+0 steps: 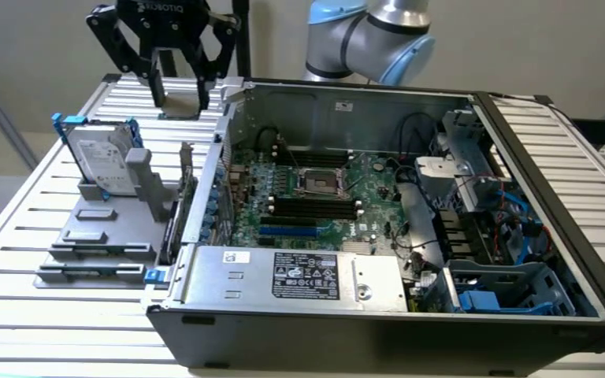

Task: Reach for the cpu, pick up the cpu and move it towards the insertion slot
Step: 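Pick up the cpu and move it towards the insertion slot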

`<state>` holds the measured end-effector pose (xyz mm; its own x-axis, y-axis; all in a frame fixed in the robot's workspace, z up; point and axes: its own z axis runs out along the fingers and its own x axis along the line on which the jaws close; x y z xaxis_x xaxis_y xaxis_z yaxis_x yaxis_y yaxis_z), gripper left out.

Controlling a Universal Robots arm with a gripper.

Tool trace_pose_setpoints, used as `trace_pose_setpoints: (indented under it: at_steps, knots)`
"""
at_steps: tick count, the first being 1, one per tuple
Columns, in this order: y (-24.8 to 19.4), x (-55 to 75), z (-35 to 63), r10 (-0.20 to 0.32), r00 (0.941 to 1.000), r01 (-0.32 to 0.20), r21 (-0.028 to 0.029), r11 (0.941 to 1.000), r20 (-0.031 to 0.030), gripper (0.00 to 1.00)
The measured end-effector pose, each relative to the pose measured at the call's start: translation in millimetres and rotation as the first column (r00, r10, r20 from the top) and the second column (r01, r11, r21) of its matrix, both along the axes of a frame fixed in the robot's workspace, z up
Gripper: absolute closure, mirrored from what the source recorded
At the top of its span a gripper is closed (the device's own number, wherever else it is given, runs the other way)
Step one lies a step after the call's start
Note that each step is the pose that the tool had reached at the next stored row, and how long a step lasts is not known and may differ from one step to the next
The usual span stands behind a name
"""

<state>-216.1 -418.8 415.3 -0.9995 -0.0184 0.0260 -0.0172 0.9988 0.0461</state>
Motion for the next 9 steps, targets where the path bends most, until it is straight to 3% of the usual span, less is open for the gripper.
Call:
trace_pose_setpoints:
  at_steps: [9]
  knots:
    - [0.0, 41.2, 1.4, 0.0, 1.0, 0.0, 0.0114, 0.9999, 0.0, 0.46]
